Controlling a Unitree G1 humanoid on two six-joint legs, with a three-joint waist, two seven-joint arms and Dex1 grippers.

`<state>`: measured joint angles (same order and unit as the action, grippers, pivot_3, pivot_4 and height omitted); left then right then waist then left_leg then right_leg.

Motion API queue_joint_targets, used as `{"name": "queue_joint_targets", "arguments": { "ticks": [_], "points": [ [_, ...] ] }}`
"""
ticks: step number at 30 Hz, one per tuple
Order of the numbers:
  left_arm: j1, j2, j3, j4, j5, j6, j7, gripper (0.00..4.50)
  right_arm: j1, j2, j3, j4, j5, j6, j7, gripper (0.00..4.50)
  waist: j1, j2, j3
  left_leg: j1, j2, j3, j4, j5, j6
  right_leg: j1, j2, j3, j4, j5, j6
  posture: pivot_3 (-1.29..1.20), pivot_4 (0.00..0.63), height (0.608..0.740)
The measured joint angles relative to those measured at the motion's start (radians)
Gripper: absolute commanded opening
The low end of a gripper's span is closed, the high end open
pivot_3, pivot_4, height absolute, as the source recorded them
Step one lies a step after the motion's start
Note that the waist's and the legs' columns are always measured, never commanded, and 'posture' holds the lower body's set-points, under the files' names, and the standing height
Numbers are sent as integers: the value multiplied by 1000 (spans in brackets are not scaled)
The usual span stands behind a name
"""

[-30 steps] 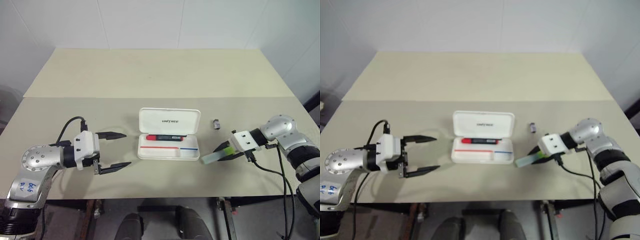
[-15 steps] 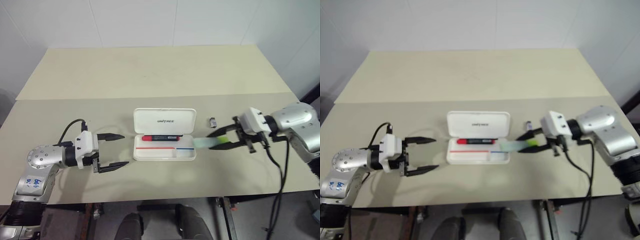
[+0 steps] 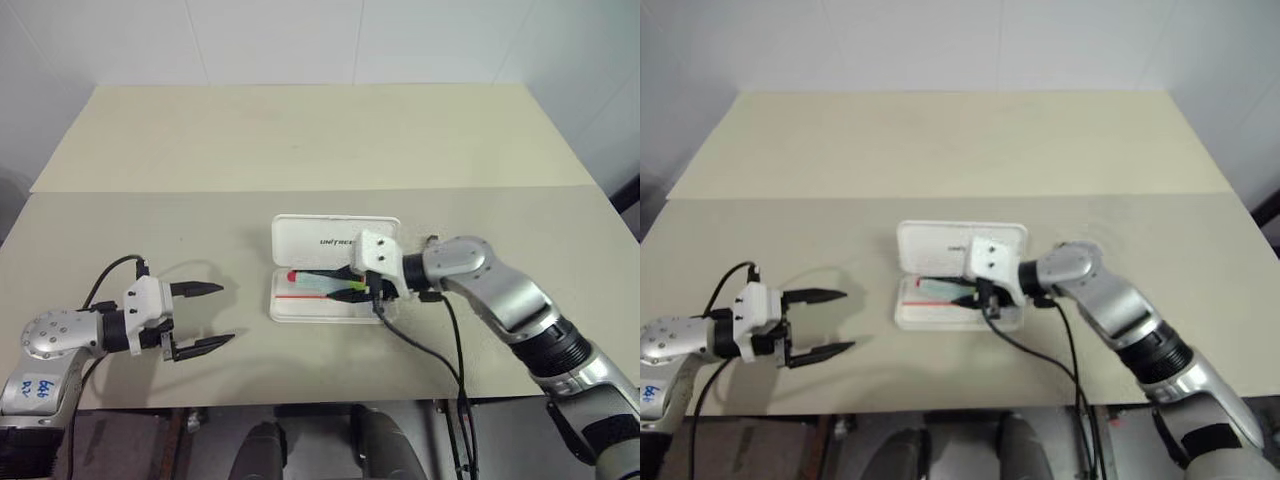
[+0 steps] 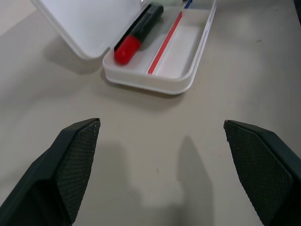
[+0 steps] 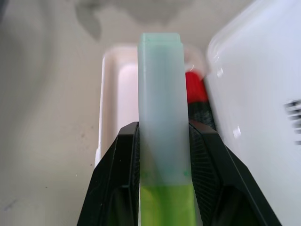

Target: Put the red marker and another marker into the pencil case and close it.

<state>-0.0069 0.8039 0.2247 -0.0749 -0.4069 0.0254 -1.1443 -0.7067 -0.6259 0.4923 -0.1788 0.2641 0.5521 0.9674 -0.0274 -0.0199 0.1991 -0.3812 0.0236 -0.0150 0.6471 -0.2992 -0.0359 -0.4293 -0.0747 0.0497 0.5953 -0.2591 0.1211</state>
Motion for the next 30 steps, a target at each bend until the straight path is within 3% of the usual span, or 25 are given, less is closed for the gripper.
{"name": "queue_joint_targets", "arguments": {
  "ticks": [12,30],
  "points": [
    [53,0,12,-59,-3,29,27,4500,-26,54,30,-97,-77,188,-4,1097,-1,-1,-1,0,1,-1,1,0,0,0,1,-3,2,0,0,0,150,740],
    [48,-3,12,-72,-3,52,42,4500,-36,117,92,-72,-146,165,10,1097,-2,-2,-1,1,1,-1,2,0,0,0,2,-3,6,0,0,0,150,740]
  ]
}}
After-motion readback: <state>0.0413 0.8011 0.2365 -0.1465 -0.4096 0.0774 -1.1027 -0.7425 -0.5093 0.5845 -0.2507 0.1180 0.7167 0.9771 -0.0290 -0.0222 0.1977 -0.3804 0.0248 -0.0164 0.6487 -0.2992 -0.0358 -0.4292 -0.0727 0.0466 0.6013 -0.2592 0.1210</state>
